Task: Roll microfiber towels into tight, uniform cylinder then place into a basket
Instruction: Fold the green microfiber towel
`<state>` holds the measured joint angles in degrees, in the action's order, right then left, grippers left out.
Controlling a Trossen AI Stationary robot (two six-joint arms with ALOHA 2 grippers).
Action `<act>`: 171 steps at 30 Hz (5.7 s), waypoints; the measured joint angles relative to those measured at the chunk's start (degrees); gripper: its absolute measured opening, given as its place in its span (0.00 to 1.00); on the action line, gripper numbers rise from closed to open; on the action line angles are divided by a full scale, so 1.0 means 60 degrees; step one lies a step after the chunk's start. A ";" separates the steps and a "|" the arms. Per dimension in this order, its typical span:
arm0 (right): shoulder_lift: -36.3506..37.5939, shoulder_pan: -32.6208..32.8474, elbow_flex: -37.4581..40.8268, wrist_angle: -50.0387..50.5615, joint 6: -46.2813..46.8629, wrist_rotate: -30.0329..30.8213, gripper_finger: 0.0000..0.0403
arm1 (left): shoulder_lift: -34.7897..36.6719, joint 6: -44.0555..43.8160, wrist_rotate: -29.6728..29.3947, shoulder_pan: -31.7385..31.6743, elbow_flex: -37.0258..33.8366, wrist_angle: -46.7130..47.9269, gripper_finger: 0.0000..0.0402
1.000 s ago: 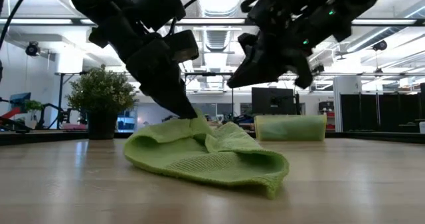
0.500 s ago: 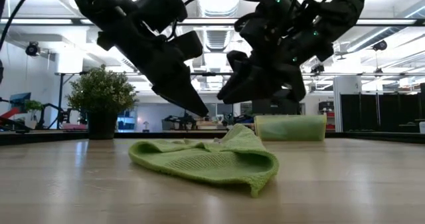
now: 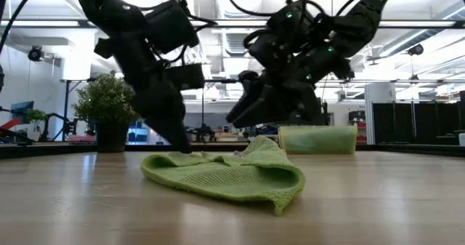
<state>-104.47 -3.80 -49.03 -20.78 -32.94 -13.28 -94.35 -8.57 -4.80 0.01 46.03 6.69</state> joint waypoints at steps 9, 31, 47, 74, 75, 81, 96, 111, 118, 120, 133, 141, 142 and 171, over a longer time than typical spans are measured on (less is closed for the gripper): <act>-0.1598 -0.0344 -0.3122 0.3704 0.0522 -0.0947 0.35 | 0.0000 -0.0111 -0.0029 -0.0127 -0.0232 -0.0107 0.51; -0.3398 -0.0957 -0.5570 0.6440 0.0451 -0.1935 0.42 | 0.0062 -0.0722 -0.0094 -0.0073 -0.1055 -0.1448 0.21; -0.3398 -0.0911 -0.5513 0.6144 0.0740 -0.2112 0.44 | 0.0036 -0.0693 -0.0407 -0.0055 -0.1104 -0.1789 0.12; -0.2702 -0.0879 -0.5465 0.7882 0.0337 -0.3901 0.41 | 0.0051 -0.0482 -0.0863 -0.0127 -0.1369 -0.2104 0.12; -0.2698 -0.0870 -0.5440 0.7999 0.0250 -0.3903 0.40 | 0.0051 -0.0482 -0.0863 -0.0127 -0.1376 -0.2108 0.12; -0.2695 -0.0870 -0.5378 0.8544 -0.0127 -0.3913 0.37 | 0.0055 -0.0491 -0.0937 -0.0131 -0.1436 -0.2132 0.12; -0.2335 -0.0634 -0.5243 0.8793 -0.0491 -0.3786 0.28 | 0.0062 -0.0490 -0.1026 -0.0135 -0.1458 -0.2107 0.12; -0.1409 -0.0249 -0.3738 0.7848 -0.0477 -0.1918 0.07 | 0.0051 -0.0180 -0.1034 -0.0324 -0.1412 -0.2159 0.12; -0.1360 -0.0287 -0.3559 0.7576 -0.0101 -0.1824 0.02 | 0.0044 -0.0165 -0.1061 -0.0390 -0.1444 -0.2279 0.12; -0.1258 -0.0280 -0.3571 0.7579 0.0009 -0.1790 0.02 | 0.0044 -0.0169 -0.1095 -0.0390 -0.1472 -0.2305 0.12; 0.1057 0.0637 -0.2215 0.7479 0.1119 -0.1676 0.02 | 0.0044 -0.0172 -0.2466 -0.0496 -0.1580 -0.2221 0.12; 0.2537 0.1207 -0.0484 0.6864 0.2955 -0.1002 0.02 | 0.0044 -0.0174 -0.2462 -0.1052 -0.1587 -0.2282 0.12; 0.2594 0.1284 -0.0339 0.6823 0.3186 -0.1005 0.02 | 0.0044 -0.0192 -0.2462 -0.1096 -0.1587 -0.2280 0.12; 0.1612 0.2278 0.1110 0.5619 0.4876 -0.0783 0.02 | 0.0732 0.0782 0.0392 0.0179 -0.1230 -0.3433 0.31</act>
<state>-94.80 9.87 -42.37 12.93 -3.69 -17.97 -89.95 -3.88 -2.45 1.08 38.65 -13.91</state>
